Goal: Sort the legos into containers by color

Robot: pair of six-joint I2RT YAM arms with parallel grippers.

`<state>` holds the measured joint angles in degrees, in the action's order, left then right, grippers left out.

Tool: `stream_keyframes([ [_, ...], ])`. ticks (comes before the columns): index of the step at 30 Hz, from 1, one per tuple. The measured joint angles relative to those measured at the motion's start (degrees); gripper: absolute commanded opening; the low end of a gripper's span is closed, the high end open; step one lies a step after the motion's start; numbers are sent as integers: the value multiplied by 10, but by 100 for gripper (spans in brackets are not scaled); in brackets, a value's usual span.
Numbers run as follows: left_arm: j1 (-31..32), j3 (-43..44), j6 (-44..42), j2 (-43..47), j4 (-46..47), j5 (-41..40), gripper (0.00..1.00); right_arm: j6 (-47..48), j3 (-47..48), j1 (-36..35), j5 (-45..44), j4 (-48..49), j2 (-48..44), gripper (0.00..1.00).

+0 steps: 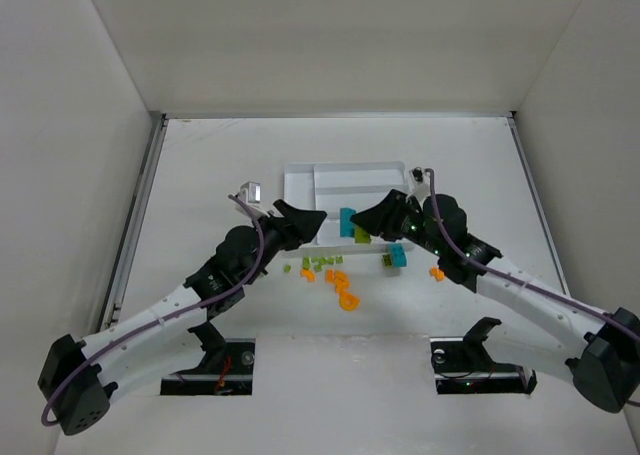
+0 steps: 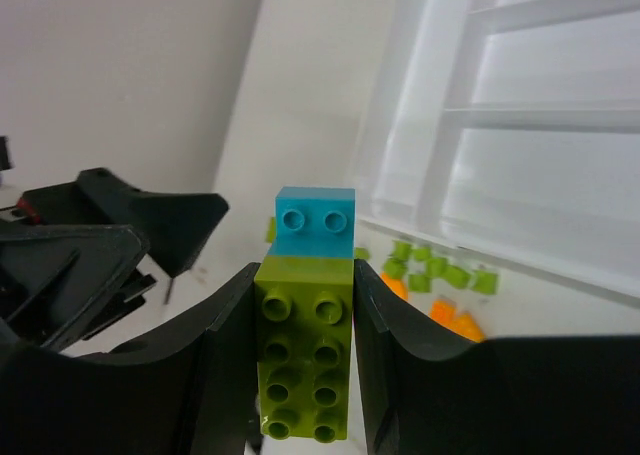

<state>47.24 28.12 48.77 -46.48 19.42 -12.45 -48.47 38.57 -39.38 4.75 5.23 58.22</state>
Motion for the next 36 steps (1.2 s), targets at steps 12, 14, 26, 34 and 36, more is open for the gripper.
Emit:
stream_keyframes([
  [12, 3, -33, 97, -66, 161, 19, 63, -151, -47, 47, 158, 228, 52, 22],
  [14, 11, -33, 105, -71, 178, 19, 63, -169, -53, 52, 170, 247, 59, 22],
  [26, 50, -33, 120, -115, 233, 5, 51, -262, -98, 64, 199, 374, 98, 23],
  [34, 54, -54, 114, -94, 245, -23, 44, -296, -103, 68, 208, 432, 132, 27],
  [36, 53, -58, 113, -91, 247, -26, 45, -298, -103, 68, 208, 436, 137, 27],
])
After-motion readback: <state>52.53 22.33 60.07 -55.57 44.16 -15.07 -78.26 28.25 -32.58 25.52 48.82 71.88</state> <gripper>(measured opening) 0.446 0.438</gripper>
